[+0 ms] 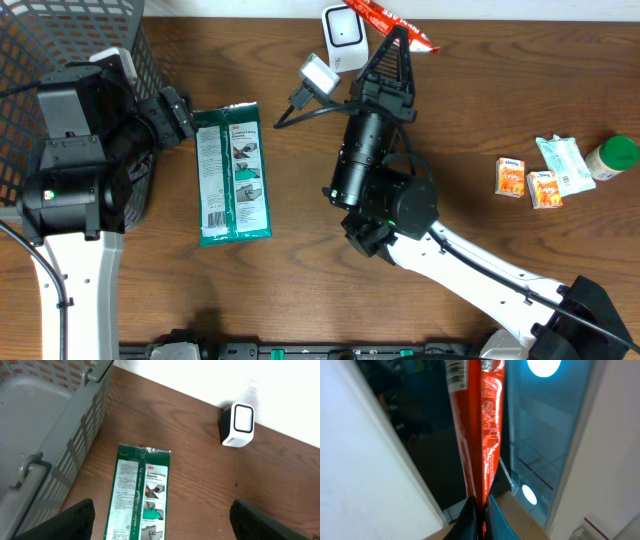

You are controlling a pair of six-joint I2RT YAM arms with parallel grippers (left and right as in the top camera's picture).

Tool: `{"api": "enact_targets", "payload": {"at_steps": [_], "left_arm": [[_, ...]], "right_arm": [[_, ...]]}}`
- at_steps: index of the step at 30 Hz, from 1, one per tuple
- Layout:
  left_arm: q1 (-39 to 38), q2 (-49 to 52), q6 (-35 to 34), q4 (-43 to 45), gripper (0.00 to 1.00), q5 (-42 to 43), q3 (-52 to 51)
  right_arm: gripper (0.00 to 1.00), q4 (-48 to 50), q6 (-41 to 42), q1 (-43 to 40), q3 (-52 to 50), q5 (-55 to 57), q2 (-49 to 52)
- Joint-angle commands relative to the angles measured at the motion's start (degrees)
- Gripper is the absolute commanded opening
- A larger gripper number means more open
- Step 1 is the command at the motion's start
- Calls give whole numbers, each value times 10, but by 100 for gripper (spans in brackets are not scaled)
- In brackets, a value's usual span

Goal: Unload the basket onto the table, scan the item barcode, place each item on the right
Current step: 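Lift the red tube and carry it to the scanner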

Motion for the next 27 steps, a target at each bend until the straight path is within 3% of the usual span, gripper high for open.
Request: {"api": "enact_targets", "payload": {"at_steps": [1,5,8,9,13,21,27], "left_arm": [[3,0,7,0,87,3,3],[3,0,7,0,87,3,3],[3,0,7,0,87,3,3],[3,0,7,0,87,3,3],[3,0,7,0,87,3,3],[3,0,7,0,87,3,3],[3,0,7,0,87,3,3]], "right_arm": [[1,9,-57,2,4,-50,-3],[1,-13,-57,-2,4,-52,-3],[1,-92,-56,-13,4,-12,-3],[1,-152,-40,-27,4,5,-3],[1,-240,54,-81,4,14,7],[1,-264,10,-146,26,43,74],[1,-298,-43,-179,195,108,213]]}}
